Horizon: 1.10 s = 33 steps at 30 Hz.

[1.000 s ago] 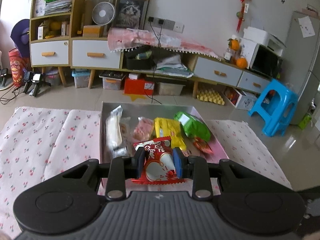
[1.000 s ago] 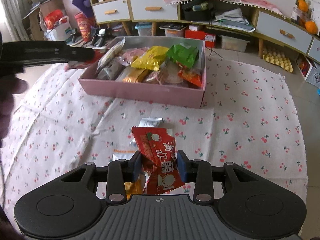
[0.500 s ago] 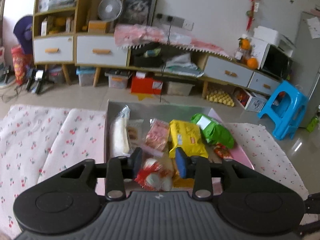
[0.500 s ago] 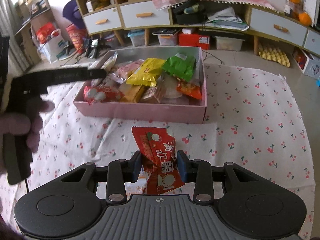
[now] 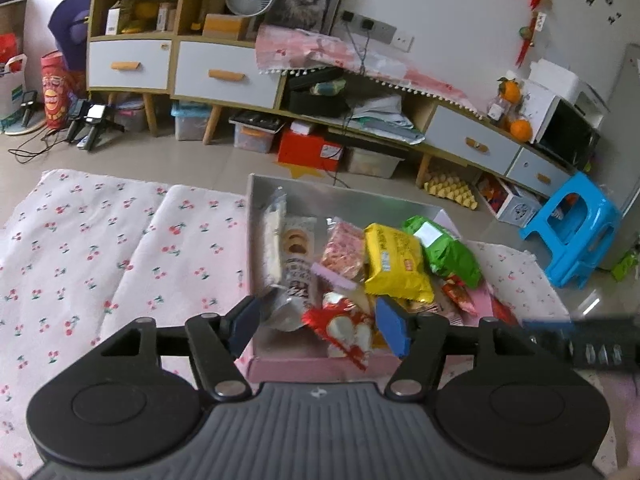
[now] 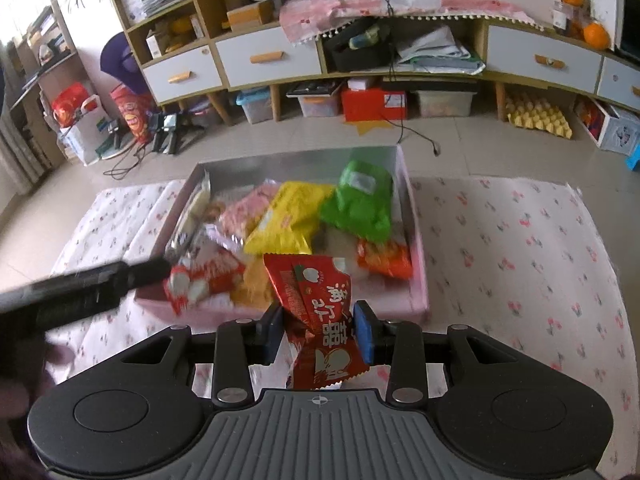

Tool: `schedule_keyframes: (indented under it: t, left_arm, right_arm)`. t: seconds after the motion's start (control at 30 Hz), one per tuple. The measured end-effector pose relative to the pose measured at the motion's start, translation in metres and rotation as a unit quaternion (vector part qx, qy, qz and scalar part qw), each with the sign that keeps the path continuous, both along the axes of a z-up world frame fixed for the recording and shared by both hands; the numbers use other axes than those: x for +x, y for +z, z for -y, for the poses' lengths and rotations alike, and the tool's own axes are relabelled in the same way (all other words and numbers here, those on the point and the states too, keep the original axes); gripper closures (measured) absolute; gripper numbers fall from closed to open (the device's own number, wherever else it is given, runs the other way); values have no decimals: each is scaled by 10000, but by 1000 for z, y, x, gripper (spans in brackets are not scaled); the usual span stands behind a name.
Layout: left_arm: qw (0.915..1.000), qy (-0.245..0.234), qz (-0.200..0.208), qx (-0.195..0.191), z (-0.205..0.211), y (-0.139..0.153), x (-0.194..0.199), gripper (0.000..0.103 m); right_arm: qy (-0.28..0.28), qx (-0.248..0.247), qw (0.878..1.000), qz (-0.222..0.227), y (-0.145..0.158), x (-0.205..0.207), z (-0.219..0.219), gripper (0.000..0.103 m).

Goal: Organize snacks
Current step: 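Carry both red packets into the pink box and open both tools to release, then withdraw both open tools from the box toward the last two packets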

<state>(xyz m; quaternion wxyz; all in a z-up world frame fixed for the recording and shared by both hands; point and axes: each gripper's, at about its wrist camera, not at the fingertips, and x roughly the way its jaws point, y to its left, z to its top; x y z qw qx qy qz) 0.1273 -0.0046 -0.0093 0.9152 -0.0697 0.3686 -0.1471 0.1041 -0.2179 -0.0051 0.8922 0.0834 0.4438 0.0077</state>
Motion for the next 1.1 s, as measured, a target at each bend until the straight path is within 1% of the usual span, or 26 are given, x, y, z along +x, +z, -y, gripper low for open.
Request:
schedule_keyframes:
  t: [0.07,0.1,0.2,0.3,0.37,0.47,0.57,0.67,0.8,0.87,0.9,0.97,1.0,1.03,1.1]
  left_arm:
    - [9999,109,-53,31,-5,0,0,42]
    - [9998,151,-102,-15,-8,0,1,42]
    - [9993,254,-261,-129,-17,0,3,42]
    - [9990,314,-308,-64,-21,-1,3,42]
    - [9987,385,-326,32,-22,-2,4,42]
    - [9976,513,-453,-57,-29,-5,6,42]
    - [9962,630,-583,-158,-35,-8,8,42]
    - [9960,650,-599,-162,-36,-7,7,42]
    - [9955,678,-619,-249,-38,-5,8,42]
    - [9955,683,-620,-236,-39,-5,6,40]
    - [9957,664,-609,-201,-39,-5,6,39]
    - [9963,628,-586,-90,-38,-5,6,37]
    - [9964,619,-579,-52,-38,-4,6,37]
    - [9964,619,-581,-31,-38,-4,6,34]
    - [9963,614,-602,-25,-38,-4,6,33]
  right_arm:
    - [53,-115,9999,44,2,17,-8,68]
    - [79,-115,9999,71,3,24,-10,68]
    - [135,-15,9997,194,7,49,-20,68]
    - [166,117,9993,308,8,70,-31,68]
    - [172,157,9992,331,6,84,-40,68]
    - [180,91,9994,278,-1,101,-51,68]
    - [109,71,9996,239,-8,113,-59,68]
    - [-1,156,9996,220,-13,121,-62,68]
    - [-141,261,9992,254,-17,124,-65,65]
    - [-166,298,9990,301,-16,122,-65,64]
    - [-157,322,9990,283,-16,122,-65,63]
    - [-87,333,9992,220,-14,121,-66,45]
    - [-57,300,9993,226,-12,119,-67,43]
    - [-32,229,9994,273,-9,116,-67,43]
    - [-28,146,9994,312,-3,111,-66,42]
